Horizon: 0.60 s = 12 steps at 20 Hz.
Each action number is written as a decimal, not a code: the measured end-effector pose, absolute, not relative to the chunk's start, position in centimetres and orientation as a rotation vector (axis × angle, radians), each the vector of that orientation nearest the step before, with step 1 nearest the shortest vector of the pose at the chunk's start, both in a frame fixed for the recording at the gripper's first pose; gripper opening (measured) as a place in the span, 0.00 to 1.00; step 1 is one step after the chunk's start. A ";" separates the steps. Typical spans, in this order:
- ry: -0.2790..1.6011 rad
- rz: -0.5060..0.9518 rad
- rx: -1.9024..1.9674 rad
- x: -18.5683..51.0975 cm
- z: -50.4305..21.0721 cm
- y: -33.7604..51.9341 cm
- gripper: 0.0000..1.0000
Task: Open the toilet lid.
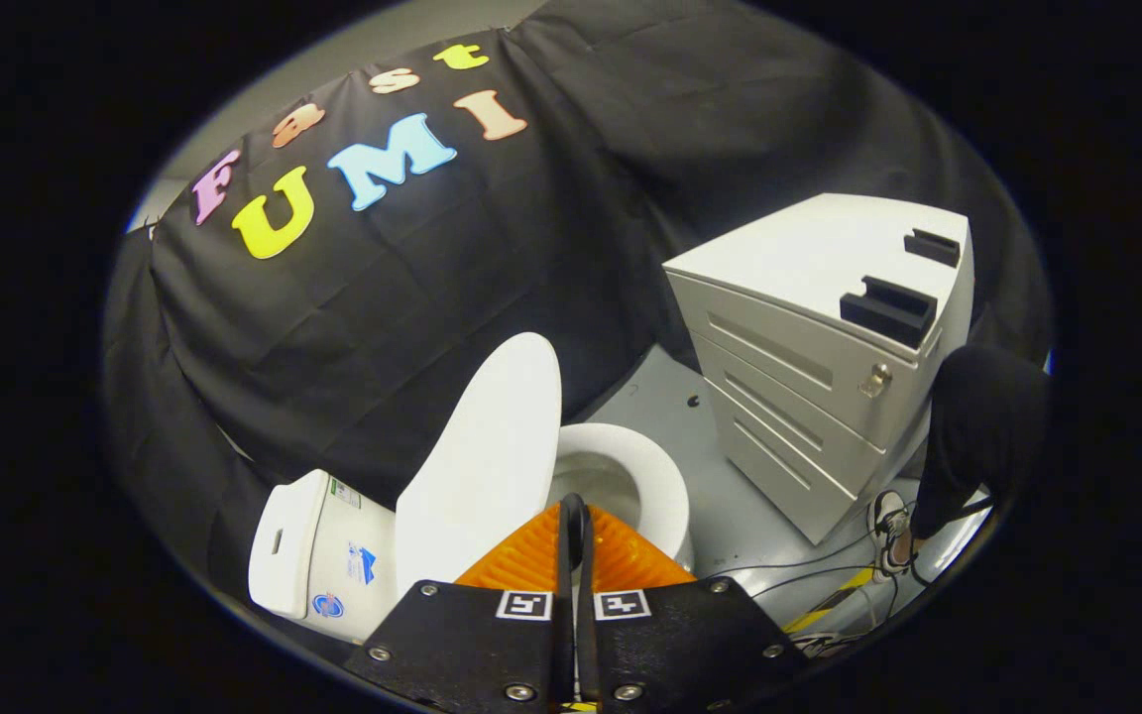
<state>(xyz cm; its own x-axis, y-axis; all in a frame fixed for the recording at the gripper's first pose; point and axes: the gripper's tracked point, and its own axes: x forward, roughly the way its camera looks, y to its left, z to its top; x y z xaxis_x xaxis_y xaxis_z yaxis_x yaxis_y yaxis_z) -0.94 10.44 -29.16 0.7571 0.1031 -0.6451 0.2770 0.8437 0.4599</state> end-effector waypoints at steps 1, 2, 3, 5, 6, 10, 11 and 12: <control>0.710 -0.092 0.538 -0.9 -28.2 10.9 0.01; 0.706 -0.082 0.506 -0.7 -27.3 11.5 0.01; 0.699 -0.074 0.473 -0.7 -26.3 12.0 0.01; 0.688 -0.057 0.413 -0.6 -24.7 13.0 0.01; 0.685 -0.050 0.387 -0.6 -24.0 13.5 0.01; 0.656 -0.012 0.338 -0.2 -21.2 15.4 0.01; 0.652 -0.004 0.320 -0.3 -20.7 15.8 0.01; 0.647 0.001 0.297 -0.3 -20.3 16.2 0.01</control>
